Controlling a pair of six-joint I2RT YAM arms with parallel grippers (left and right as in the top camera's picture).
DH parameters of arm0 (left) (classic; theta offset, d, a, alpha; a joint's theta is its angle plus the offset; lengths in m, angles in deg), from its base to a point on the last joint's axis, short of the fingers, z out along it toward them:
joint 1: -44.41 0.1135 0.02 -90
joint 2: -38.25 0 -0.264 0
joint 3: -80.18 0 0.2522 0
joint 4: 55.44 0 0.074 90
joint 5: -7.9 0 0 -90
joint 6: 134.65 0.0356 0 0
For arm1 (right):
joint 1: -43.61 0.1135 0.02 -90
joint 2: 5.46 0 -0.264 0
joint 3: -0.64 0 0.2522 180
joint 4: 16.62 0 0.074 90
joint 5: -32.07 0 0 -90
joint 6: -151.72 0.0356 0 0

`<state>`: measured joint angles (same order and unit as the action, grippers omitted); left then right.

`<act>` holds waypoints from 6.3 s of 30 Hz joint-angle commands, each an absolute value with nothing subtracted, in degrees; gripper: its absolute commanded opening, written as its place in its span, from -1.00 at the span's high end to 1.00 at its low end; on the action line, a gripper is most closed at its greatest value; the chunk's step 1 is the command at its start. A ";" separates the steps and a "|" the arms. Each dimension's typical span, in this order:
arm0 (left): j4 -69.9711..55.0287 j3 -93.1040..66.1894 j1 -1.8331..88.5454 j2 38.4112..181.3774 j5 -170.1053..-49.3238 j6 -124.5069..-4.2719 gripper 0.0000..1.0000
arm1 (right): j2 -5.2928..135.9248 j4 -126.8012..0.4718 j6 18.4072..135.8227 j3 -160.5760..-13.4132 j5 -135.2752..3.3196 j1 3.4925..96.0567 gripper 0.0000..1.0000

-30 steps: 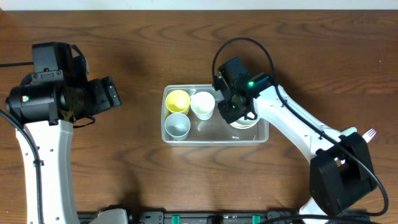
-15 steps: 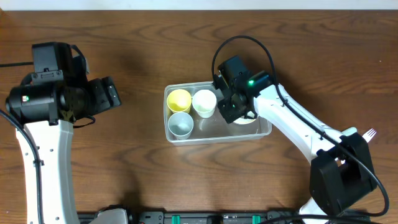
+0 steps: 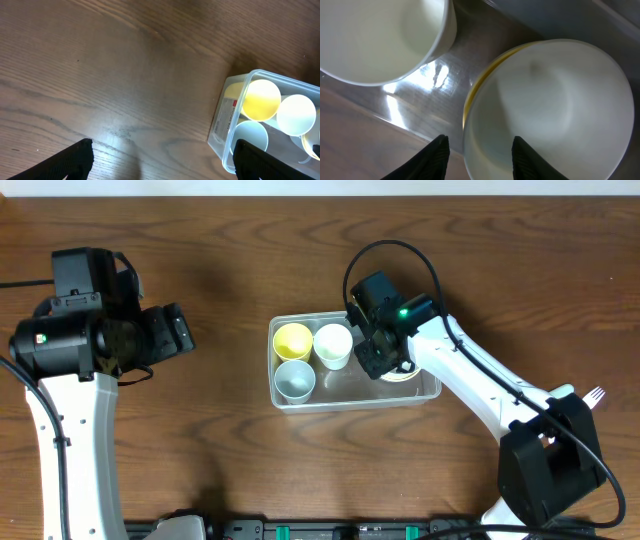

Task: Pack container
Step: 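Lower the white bowl into the yellow bowl and release, then lift the right gripper and move it right toward the spoon, then lower the right gripper and grasp the light blue spoon handle, then carry the light blue spoon into the container and release it, then move the right gripper right and grasp the white fork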

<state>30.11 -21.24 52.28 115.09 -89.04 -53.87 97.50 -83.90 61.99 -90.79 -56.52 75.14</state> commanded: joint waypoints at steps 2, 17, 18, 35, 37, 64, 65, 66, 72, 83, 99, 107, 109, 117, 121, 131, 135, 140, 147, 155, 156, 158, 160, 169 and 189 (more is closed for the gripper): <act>30.31 -21.17 52.59 115.41 -88.97 -54.37 -0.79 | 97.59 -83.46 61.82 -91.99 -55.54 75.12 0.14; 30.31 -21.17 52.59 115.41 -88.97 -54.35 -0.79 | 87.27 -92.07 79.43 -107.35 -45.01 65.04 -0.35; 30.31 -21.17 52.59 115.41 -88.97 -54.35 -0.79 | 85.85 -92.81 82.03 -107.53 -45.01 62.83 -0.36; 30.33 -21.17 52.59 115.41 -88.97 -54.35 -0.79 | 82.86 -93.05 96.98 -86.94 -52.87 31.27 -0.99; 30.33 -21.17 52.59 115.41 -88.97 -54.37 -0.79 | 83.56 -89.21 97.35 -82.11 -54.23 29.76 -0.99; 30.55 -21.17 52.59 115.41 -88.97 -54.37 -0.79 | 98.37 -79.35 94.23 -72.51 -55.41 21.70 -0.91; 30.57 -21.17 52.59 115.41 -88.97 -54.37 -0.79 | 98.77 -79.33 94.25 -72.51 -55.45 21.70 -0.89; 30.57 -21.17 52.59 115.41 -88.97 -54.37 -0.79 | 99.10 -79.33 94.23 -72.51 -55.43 21.72 -0.87; 30.57 -21.17 52.59 115.41 -88.97 -54.37 -0.79 | 99.64 -79.35 94.23 -72.49 -55.43 21.72 -0.63; 30.57 -21.17 52.59 115.41 -88.97 -54.37 -0.79 | 99.64 -79.20 94.25 -72.49 -55.43 21.72 0.42; 30.55 -21.17 52.59 115.41 -88.97 -54.35 -0.79 | 99.64 -79.20 94.23 -72.49 -55.43 21.72 0.94; 30.55 -21.17 52.59 115.41 -88.97 -54.37 -0.79 | 99.64 -79.26 94.21 -72.49 -55.45 21.72 0.98; 30.55 -21.17 52.59 115.41 -88.97 -54.35 -0.79 | 99.64 -79.24 94.10 -72.51 -55.43 21.79 0.97; 30.55 -21.17 52.59 115.41 -88.97 -54.35 -0.79 | 94.94 -80.75 87.56 -76.40 -58.64 23.69 0.97; 30.57 -21.17 52.59 115.41 -88.97 -54.35 -0.79 | 87.93 -82.65 81.16 -81.50 -59.93 27.51 0.97; 30.59 -21.17 52.59 115.41 -88.97 -54.37 -0.79 | 73.63 -82.43 43.35 -93.39 -65.18 54.73 0.97; 30.75 -21.17 52.59 115.41 -88.97 -54.37 -0.79 | 73.76 -81.78 34.10 -93.26 -64.63 65.11 0.98; 30.77 -21.17 52.59 115.41 -88.97 -54.37 -0.79 | 76.26 -82.91 25.60 -93.19 -64.66 73.81 0.97; 30.75 -21.17 52.59 115.41 -88.97 -54.35 -0.79 | 83.93 -91.11 13.75 -93.19 -66.14 78.83 0.98; 30.79 -21.17 52.59 115.41 -88.97 -54.37 -0.79 | 91.86 -94.04 13.66 -93.19 -66.05 78.77 0.97; 30.83 -21.17 52.59 115.41 -88.97 -54.37 -0.79 | 92.50 -94.06 13.66 -93.19 -66.08 78.77 0.97; 30.99 -21.17 52.59 115.41 -88.97 -54.35 -0.79 | 93.46 -94.06 13.80 -93.19 -66.08 78.77 0.95; 30.99 -21.17 52.59 115.41 -88.97 -54.37 -0.79 | 94.13 -94.13 13.90 -93.19 -66.08 78.77 0.78; 30.96 -21.17 52.59 115.41 -88.97 -54.37 -0.79 | 94.55 -94.08 14.52 -93.19 -65.40 78.77 0.28; 30.99 -21.17 52.59 115.41 -88.97 -54.37 -0.79 | 76.76 -89.45 63.76 -97.87 -62.49 48.54 -0.34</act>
<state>30.59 -21.24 52.28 115.09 -89.06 -53.87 77.96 -88.07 51.70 -97.58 -62.19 54.94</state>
